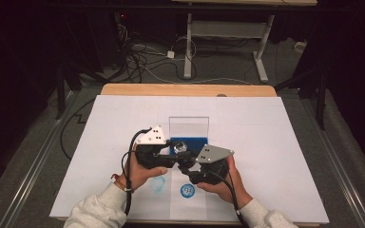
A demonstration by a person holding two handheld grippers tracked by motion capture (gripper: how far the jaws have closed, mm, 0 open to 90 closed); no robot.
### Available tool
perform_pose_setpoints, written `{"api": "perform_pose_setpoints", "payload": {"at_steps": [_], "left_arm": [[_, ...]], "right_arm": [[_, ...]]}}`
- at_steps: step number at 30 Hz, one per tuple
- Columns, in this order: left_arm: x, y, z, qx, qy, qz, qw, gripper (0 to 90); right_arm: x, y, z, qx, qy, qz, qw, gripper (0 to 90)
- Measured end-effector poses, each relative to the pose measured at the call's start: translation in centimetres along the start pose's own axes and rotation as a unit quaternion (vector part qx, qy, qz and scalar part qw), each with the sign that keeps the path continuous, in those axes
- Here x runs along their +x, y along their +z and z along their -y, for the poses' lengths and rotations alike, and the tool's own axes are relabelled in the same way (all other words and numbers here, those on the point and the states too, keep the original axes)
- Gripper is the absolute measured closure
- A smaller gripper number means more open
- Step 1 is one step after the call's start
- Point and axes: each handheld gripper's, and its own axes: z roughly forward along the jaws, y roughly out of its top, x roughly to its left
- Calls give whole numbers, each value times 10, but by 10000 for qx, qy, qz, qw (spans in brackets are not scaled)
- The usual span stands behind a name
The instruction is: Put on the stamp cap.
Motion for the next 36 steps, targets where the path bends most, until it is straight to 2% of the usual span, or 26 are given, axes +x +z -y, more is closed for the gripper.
{"api": "perform_pose_setpoints", "payload": {"at_steps": [7, 9, 14, 15, 16, 17, 19, 21, 25, 27, 29, 36], "left_arm": [[0, 0, 3, -186, -194, 154, 9995, 548], [0, 1, 3, -155, -191, 187, 9995, 548], [1, 6, 9, -309, -451, 342, 9979, 547], [0, 9, 9, -243, -427, 379, 9981, 547], [-3, 11, 9, -200, -342, 296, 9988, 547], [-6, 12, 8, -159, -254, 183, 9994, 546], [-6, 10, 6, -148, -268, 193, 9993, 546], [-4, 6, 4, -146, -294, 186, 9993, 547], [-6, 4, 1, -90, -148, 37, 9998, 548], [-7, 3, 0, -69, -101, -54, 9999, 548], [-8, 2, 0, -83, -101, -56, 9999, 548], [-12, 2, 0, -78, 86, -143, 9998, 547]], "right_arm": [[1, -3, -1, -26, -91, -18, 10000, 390], [2, -4, -1, -30, -113, -48, 9999, 389], [4, -3, -1, -14, -173, -65, 9998, 379], [5, -2, 0, -20, -210, -97, 9997, 368], [7, -2, -1, -2, -308, -138, 9994, 364], [10, -1, -1, 63, -396, -69, 9992, 364], [9, 0, 0, 18, -274, -129, 9995, 365], [8, -2, -1, -31, -318, -89, 9995, 367], [5, -3, 1, -164, -197, -188, 9995, 370], [3, -2, 3, -170, -83, -152, 9997, 380], [0, -2, 5, -221, 28, -208, 9995, 382], [-1, 0, 6, -253, 158, -312, 9991, 380]]}}
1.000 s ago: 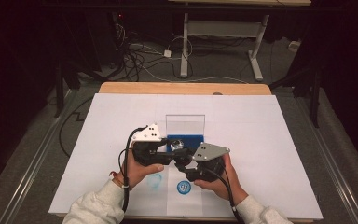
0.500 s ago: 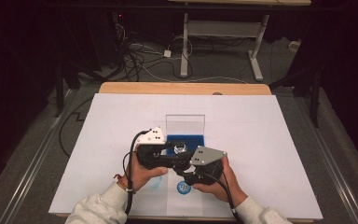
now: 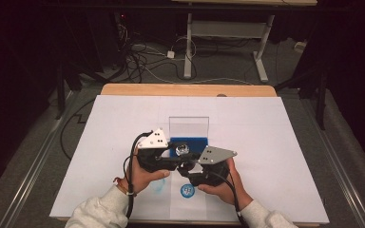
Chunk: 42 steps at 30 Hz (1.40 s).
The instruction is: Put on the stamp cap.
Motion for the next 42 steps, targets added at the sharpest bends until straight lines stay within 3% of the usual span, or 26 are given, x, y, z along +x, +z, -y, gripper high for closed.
{"api": "perform_pose_setpoints", "payload": {"at_steps": [10, 15, 21, 27, 32, 38, 42], "left_arm": [[-4, 0, -2, 36, 151, -59, 9999, 546], [-6, -3, -3, 5, 200, -86, 9998, 546], [-5, -5, -4, 3, 228, -111, 9997, 546], [-5, -5, -3, 60, 254, -178, 9995, 546], [-3, -7, -2, 143, 290, -240, 9992, 547], [-2, -11, -1, 202, 371, -367, 9984, 546], [0, -16, -1, 246, 408, -471, 9978, 546]], "right_arm": [[-4, 1, 3, 29, 176, -3, 9998, 352], [-5, 3, 5, 160, 232, 131, 9995, 294], [-2, 4, 4, 301, 95, 300, 9991, 229], [-2, 3, 6, 386, 40, 317, 9987, 223], [1, -1, 10, 489, -158, 390, 9979, 225], [-6, -9, 10, 505, -195, 472, 9974, 230], [-11, -18, 6, 434, -324, 735, 9958, 241]]}}
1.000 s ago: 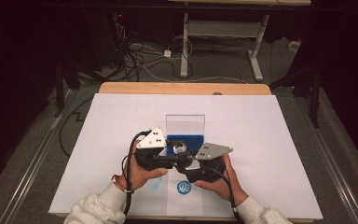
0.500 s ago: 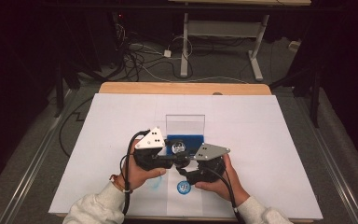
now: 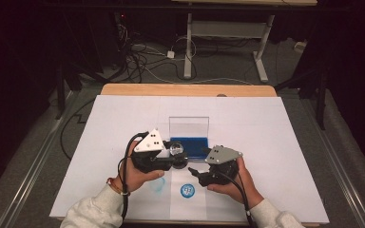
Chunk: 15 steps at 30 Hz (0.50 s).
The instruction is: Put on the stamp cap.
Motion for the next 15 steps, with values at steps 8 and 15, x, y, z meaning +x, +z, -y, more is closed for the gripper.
{"api": "perform_pose_setpoints", "payload": {"at_steps": [8, 15], "left_arm": [[5, -9, 2, 19, -6, -165, 9999, 546], [7, -13, 4, 80, 44, -317, 9995, 546]], "right_arm": [[-9, -11, 1, -21, -61, 306, 9995, 252], [-18, -25, 6, -172, 27, 506, 9986, 254]]}}
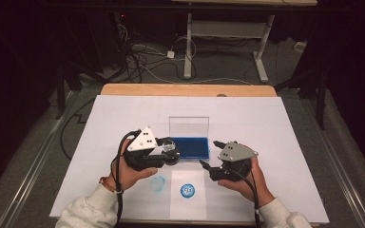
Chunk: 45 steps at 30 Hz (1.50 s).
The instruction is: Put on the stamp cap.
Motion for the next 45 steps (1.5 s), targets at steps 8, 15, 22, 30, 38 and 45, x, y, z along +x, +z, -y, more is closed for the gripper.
{"api": "perform_pose_setpoints", "payload": {"at_steps": [8, 15, 22, 30, 38, 45], "left_arm": [[1, -2, 0, 29, 53, -93, 9999, 546], [1, -4, 0, 40, 79, -149, 9998, 546], [2, -4, 0, 72, 117, -213, 9997, 546], [4, -4, 0, 103, 126, -207, 9997, 546], [10, -9, 0, 98, 99, -311, 9994, 546], [16, -12, 1, 161, 130, -498, 9985, 546]], "right_arm": [[-6, -15, 7, -147, -6, 174, 9997, 270], [-9, -26, 17, -179, -69, 403, 9990, 244], [-14, -38, 28, -150, 88, 687, 9975, 230], [-20, -54, 48, -48, 264, 899, 9956, 225], [-22, -68, 61, -95, 427, 1067, 9933, 232], [-20, -72, 67, -86, 427, 1125, 9927, 227]]}}
